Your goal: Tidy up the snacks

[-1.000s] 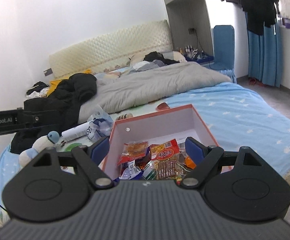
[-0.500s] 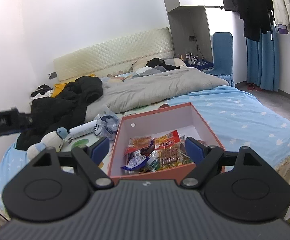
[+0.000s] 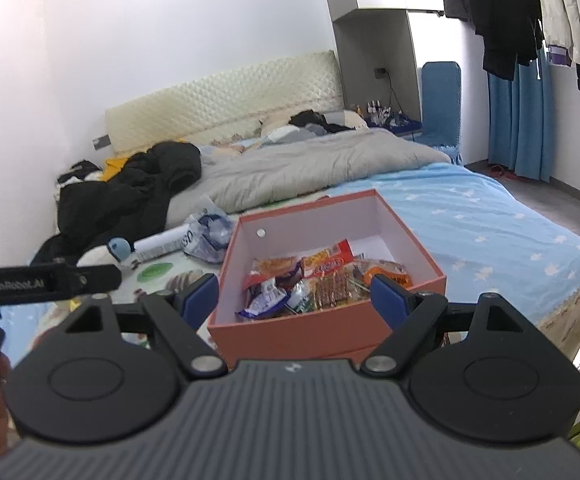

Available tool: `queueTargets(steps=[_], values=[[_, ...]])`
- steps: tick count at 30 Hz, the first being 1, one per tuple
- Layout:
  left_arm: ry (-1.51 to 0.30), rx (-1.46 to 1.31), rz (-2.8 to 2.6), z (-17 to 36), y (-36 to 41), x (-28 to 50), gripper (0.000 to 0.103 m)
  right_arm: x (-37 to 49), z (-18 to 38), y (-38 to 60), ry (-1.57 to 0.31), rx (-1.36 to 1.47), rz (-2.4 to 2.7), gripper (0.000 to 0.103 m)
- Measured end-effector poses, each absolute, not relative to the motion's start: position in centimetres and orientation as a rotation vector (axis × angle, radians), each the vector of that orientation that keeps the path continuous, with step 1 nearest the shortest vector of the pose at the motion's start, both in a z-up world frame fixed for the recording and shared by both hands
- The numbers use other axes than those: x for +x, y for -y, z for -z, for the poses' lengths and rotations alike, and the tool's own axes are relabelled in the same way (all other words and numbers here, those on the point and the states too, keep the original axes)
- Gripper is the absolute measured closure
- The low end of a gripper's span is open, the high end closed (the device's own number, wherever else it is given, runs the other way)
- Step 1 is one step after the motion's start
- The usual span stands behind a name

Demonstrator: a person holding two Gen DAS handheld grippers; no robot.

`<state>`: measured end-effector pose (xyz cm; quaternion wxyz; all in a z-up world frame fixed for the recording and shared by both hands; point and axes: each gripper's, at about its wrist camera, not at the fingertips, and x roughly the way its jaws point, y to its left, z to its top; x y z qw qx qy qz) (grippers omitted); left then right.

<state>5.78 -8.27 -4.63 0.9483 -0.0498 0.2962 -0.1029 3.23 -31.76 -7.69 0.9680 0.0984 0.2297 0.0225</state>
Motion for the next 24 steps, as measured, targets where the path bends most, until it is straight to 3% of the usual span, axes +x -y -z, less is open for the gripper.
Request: queueTargets(steps=[24], values=[[-0.649,-0.075,0.179,6.1,8.0,8.1,0.002,4.6,9.3,31.9,-0.525,0.206,-0.022,0.019]])
